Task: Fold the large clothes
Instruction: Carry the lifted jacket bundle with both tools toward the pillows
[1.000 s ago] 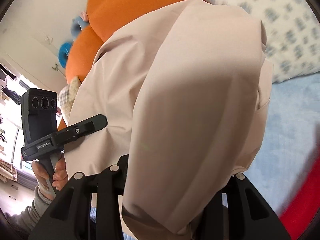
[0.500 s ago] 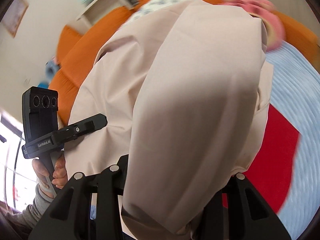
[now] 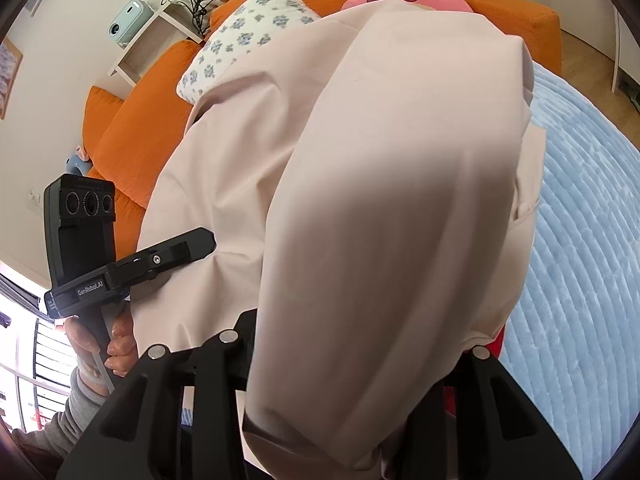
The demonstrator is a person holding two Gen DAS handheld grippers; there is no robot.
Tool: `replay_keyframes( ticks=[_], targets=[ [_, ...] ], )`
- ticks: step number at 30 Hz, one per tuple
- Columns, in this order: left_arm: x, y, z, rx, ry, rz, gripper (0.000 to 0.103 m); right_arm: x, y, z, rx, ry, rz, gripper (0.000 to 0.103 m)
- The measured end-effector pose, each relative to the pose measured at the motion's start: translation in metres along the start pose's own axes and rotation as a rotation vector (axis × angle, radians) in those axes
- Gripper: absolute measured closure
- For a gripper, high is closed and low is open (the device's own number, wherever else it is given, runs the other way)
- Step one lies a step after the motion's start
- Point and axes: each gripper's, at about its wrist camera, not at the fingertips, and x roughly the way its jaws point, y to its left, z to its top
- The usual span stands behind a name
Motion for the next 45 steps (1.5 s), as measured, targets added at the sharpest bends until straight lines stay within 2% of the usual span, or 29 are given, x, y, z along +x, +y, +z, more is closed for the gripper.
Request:
replay_keyframes(
  ticks=[6, 9, 13, 20, 23, 26, 31, 38, 42, 45],
  targets=[
    [0.034, 0.011, -0.011, -0.026, 0.039, 0.019, 0.063, 0.027, -0.027, -0.012, 0.065, 0.04, -0.006, 0.065],
    [0.029, 0.001, -0.01, -0.012, 0.039, 0.031, 0.063, 0.022, -0.03, -0.011, 0.069, 0.031, 0.015, 0.065],
    [0.012, -0.029, 0.009, 0.027, 0.025, 0.006, 0.063, -0.011, -0.021, 0.001, 0.05, -0.011, 0.033, 0.065],
    [-0.021, -0.092, 0.042, 0.059, -0.016, -0.077, 0.063, -0.096, 0.01, 0.026, -0.004, -0.094, -0.016, 0.065],
    [-0.031, -0.11, 0.045, 0.069, -0.028, -0.098, 0.062, -0.121, 0.023, 0.03, -0.021, -0.108, -0.041, 0.065],
    [-0.035, -0.113, 0.04, 0.068, -0.028, -0.106, 0.062, -0.13, 0.029, 0.027, -0.034, -0.101, -0.058, 0.065],
    [-0.021, -0.082, 0.015, 0.05, -0.001, -0.063, 0.061, -0.095, 0.024, 0.016, -0.022, -0.044, -0.062, 0.065],
    [0.031, -0.001, -0.023, -0.026, 0.081, 0.037, 0.061, 0.012, -0.015, -0.008, 0.043, 0.08, -0.069, 0.065],
    [0.051, 0.023, -0.041, 0.013, 0.103, 0.122, 0.059, 0.063, -0.032, -0.022, 0.064, 0.116, -0.084, 0.065],
    [0.065, 0.036, -0.054, 0.038, 0.116, 0.172, 0.051, 0.087, -0.042, -0.035, 0.044, 0.118, -0.123, 0.061]
  ],
)
